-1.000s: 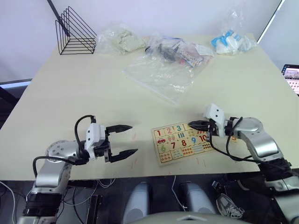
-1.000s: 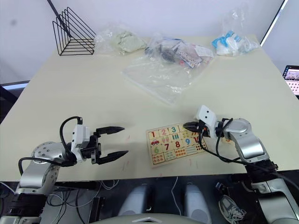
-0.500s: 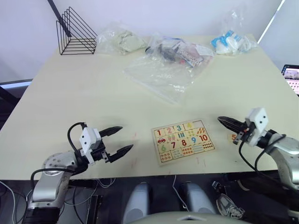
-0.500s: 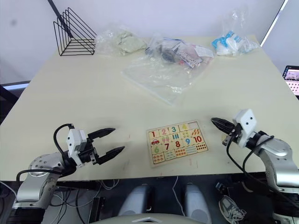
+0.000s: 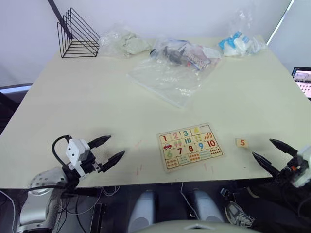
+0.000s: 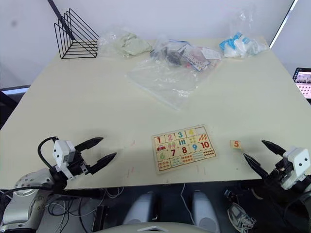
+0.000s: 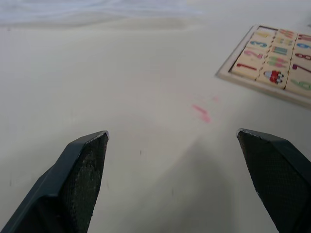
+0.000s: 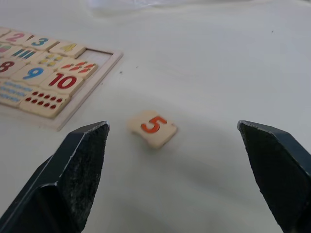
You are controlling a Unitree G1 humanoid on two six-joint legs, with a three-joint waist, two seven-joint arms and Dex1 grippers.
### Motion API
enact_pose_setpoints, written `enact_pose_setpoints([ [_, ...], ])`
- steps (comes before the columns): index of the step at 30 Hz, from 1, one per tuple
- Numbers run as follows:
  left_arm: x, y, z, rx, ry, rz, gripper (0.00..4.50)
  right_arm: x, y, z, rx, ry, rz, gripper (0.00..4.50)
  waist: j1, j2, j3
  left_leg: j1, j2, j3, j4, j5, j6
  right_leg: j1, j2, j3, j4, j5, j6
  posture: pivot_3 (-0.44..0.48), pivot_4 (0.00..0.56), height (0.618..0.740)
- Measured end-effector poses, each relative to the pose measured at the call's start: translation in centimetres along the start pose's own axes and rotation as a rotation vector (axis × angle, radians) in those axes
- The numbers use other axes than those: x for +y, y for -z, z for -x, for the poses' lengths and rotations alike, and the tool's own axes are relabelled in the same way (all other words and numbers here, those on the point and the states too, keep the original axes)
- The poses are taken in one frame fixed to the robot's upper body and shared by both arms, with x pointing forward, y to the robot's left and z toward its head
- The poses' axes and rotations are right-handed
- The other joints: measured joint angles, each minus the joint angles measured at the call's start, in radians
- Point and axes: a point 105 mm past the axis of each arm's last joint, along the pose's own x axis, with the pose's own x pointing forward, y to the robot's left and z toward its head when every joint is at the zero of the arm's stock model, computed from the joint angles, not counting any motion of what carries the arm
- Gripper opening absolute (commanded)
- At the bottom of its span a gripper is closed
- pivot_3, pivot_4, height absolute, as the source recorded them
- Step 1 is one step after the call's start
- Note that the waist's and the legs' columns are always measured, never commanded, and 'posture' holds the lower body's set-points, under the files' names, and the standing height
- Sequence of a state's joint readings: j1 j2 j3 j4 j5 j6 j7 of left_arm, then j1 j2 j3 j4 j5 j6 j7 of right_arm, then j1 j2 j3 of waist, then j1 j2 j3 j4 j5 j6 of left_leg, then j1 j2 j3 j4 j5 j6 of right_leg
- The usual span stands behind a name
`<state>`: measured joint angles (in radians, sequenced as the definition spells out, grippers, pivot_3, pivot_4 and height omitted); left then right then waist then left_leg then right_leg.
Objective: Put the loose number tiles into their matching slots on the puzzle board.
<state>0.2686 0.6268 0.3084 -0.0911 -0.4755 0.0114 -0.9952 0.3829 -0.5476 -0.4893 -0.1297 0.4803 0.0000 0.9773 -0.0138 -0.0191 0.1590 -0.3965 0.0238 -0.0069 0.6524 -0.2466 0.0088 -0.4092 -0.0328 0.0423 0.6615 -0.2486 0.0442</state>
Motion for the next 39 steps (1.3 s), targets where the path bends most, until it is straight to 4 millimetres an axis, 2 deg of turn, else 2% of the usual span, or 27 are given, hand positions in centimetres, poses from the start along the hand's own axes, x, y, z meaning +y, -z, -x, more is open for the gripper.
enact_pose_setpoints([
  [11, -0.7, 0.2, 2.5, 0.02, -0.053, 0.019, 4.5, -0.6, 1.4, 1.1, -0.02, 0.002, -0.067, 4.45, 0.002, 0.0, 0.0, 0.0, 0.001, 0.0, 0.0, 0.0, 0.0, 0.0, -0.001, 0.0, 0.0, -0.002, -0.002, 0.0, 0.15, 0.74],
  [21, -0.7, 0.1, 2.4, 0.009, -0.063, 0.018, 4.5, -1.0, 1.5, 0.9, -0.037, -0.004, -0.064, 4.45, 0.003, 0.0, -0.001, 0.0, 0.0, 0.0, 0.0, 0.0, 0.0, 0.0, 0.0, 0.0, 0.0, -0.002, -0.001, 0.0, 0.15, 0.74],
  [39, -0.3, -0.2, 1.9, -0.001, -0.021, -0.001, 4.5, -0.7, 1.9, 1.2, -0.034, 0.0, -0.063, 4.45, 0.002, 0.0, -0.001, 0.0, -0.001, 0.0, 0.0, 0.0, 0.0, 0.0, 0.0, 0.0, 0.0, -0.001, -0.002, 0.0, 0.15, 0.74],
])
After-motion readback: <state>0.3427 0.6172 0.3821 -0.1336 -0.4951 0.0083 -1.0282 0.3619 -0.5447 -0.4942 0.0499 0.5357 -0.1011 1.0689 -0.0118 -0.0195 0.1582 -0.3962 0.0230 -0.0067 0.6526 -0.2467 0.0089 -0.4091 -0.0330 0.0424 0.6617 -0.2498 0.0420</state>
